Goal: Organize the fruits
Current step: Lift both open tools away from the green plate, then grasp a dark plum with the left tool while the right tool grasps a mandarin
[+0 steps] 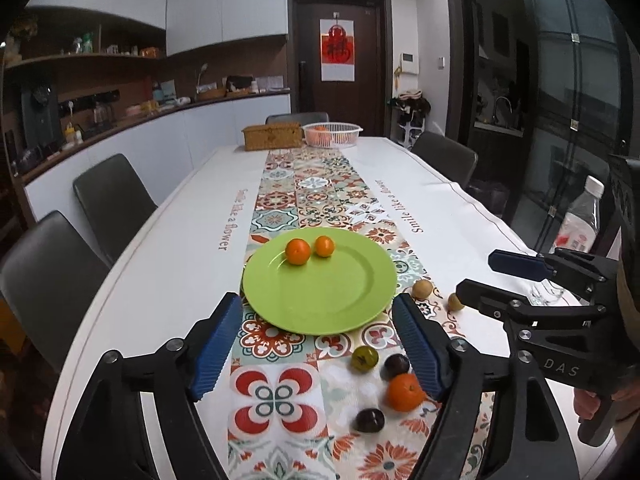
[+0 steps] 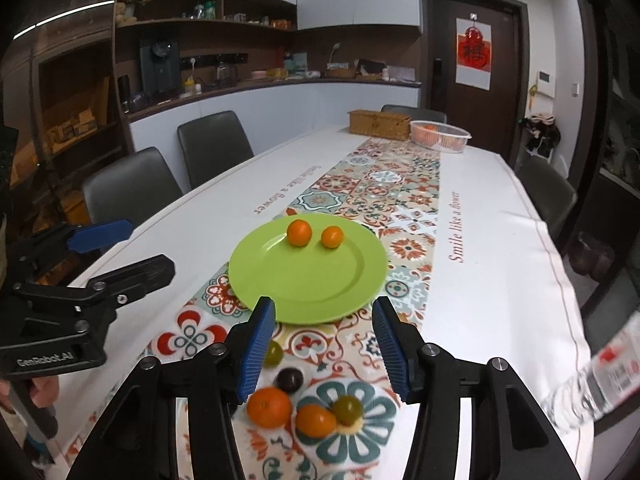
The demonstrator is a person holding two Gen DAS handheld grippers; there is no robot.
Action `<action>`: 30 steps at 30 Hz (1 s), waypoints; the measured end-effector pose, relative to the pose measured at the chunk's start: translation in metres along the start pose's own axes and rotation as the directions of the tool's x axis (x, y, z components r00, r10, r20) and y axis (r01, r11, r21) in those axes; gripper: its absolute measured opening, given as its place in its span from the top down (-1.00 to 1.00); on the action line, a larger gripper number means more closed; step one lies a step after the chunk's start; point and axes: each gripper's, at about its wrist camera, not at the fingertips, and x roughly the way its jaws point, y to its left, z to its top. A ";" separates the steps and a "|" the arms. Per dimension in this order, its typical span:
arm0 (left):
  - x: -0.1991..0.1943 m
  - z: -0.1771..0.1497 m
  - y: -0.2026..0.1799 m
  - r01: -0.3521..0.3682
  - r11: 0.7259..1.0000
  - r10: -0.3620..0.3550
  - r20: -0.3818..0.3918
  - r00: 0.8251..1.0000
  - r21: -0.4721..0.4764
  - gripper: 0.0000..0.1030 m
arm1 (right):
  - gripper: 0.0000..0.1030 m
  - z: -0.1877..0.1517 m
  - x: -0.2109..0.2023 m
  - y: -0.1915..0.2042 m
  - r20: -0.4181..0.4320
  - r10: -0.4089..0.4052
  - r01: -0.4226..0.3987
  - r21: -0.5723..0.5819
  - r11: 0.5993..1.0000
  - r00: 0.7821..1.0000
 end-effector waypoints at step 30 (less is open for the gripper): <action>0.005 -0.088 -0.023 -0.011 0.999 0.014 -0.067 0.998 0.033 -0.56 | 0.00 -0.092 -0.013 0.006 -0.081 -0.050 0.054 0.053 0.997 0.995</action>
